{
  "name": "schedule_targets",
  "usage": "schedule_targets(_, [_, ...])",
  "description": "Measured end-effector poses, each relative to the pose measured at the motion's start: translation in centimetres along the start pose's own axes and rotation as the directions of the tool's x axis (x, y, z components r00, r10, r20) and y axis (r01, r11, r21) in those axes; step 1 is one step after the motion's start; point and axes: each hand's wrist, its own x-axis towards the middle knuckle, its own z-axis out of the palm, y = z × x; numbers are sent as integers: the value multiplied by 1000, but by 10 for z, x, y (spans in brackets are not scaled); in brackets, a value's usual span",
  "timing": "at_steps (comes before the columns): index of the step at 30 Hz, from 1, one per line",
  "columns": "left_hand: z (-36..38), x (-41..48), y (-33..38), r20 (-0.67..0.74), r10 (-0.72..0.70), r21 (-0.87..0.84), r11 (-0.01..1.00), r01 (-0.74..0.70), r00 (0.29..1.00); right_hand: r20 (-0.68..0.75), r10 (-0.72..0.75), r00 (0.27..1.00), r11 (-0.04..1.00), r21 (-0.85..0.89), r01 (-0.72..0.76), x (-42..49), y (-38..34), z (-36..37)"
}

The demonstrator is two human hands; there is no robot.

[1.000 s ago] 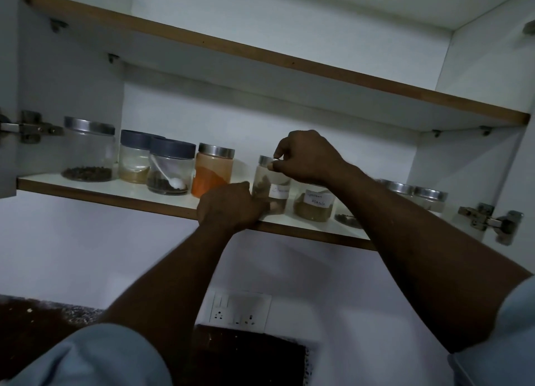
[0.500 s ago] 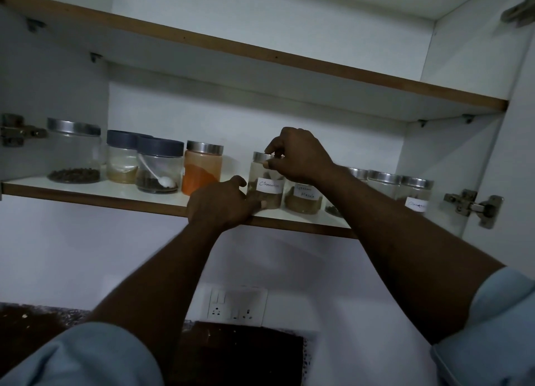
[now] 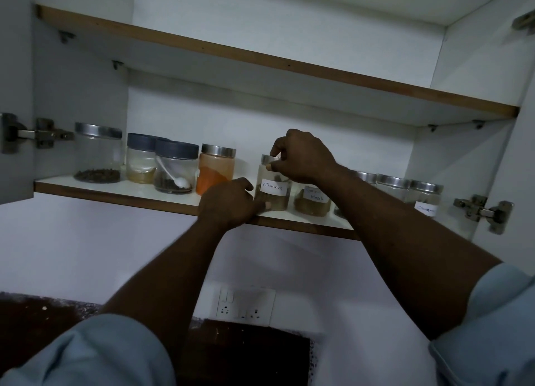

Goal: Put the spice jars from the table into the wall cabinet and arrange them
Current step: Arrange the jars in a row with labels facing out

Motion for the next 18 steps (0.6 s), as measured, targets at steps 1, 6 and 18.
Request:
schedule_targets(1, [-5, -1, -3, -18, -15, -54, 998, 14, 1000, 8, -2, 1000, 1000, -22, 2, 0, -1, -2])
schedule_targets(6, [-44, -6, -50, -157, -130, -86, 989, 117, 979, -84, -25, 996, 1000, 10, 26, 6, -17, -11])
schedule_targets(18, [-40, -3, -79, -277, -74, 80, 992, 100, 958, 288, -170, 943, 985, 34, 168, 50, -109, 26])
